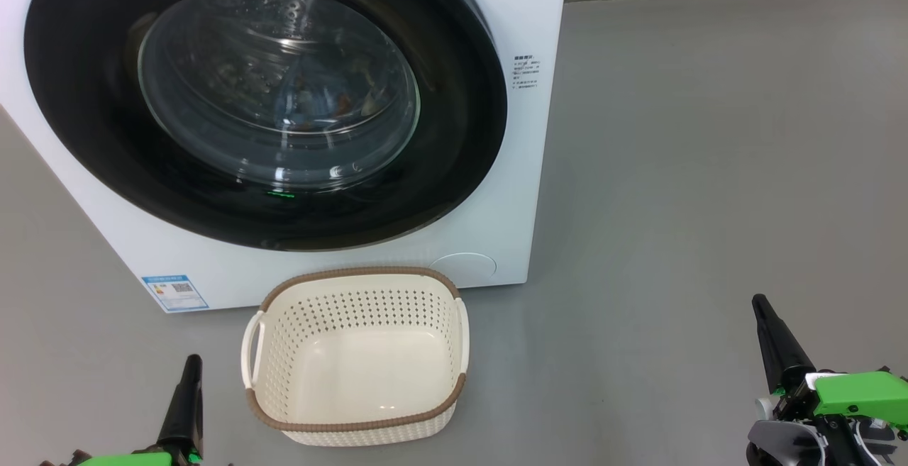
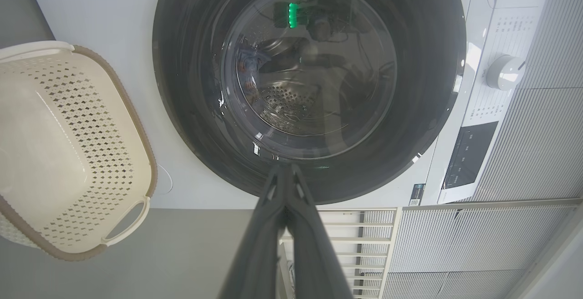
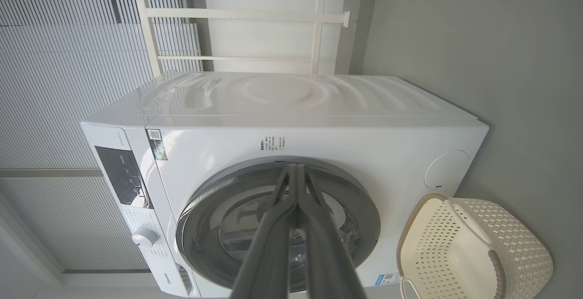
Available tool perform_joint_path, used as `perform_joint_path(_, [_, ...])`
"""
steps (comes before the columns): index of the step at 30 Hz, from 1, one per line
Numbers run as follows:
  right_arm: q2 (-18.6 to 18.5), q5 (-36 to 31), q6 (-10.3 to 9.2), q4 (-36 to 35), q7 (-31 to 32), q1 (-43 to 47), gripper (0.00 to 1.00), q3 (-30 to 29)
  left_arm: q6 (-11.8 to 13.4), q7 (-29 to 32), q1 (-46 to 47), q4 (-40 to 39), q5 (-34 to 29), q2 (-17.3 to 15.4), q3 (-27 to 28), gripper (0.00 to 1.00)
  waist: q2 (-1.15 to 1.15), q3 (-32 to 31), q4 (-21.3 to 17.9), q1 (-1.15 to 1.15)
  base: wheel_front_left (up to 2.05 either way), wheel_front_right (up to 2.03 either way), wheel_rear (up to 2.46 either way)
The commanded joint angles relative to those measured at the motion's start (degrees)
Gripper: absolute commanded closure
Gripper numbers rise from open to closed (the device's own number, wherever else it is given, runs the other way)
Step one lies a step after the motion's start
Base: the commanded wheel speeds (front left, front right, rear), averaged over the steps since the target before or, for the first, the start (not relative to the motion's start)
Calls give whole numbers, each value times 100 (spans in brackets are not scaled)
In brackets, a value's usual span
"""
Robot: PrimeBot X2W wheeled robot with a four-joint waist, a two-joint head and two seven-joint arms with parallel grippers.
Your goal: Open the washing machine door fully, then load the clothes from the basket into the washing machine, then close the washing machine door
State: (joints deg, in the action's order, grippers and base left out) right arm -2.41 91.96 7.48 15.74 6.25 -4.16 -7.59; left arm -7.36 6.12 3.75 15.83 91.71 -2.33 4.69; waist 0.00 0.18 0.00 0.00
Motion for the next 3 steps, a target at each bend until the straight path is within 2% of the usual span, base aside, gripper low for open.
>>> perform_joint_path(1, [-47, 20, 1, -171, 24, -203, 100, 106, -13, 35, 244, -179, 47, -54, 182, 100, 0, 0, 0, 0, 0, 0, 0])
perform_joint_path(3, [-47, 20, 1, -171, 24, -203, 100, 106, -13, 35, 244, -179, 47, -54, 182, 100, 0, 0, 0, 0, 0, 0, 0])
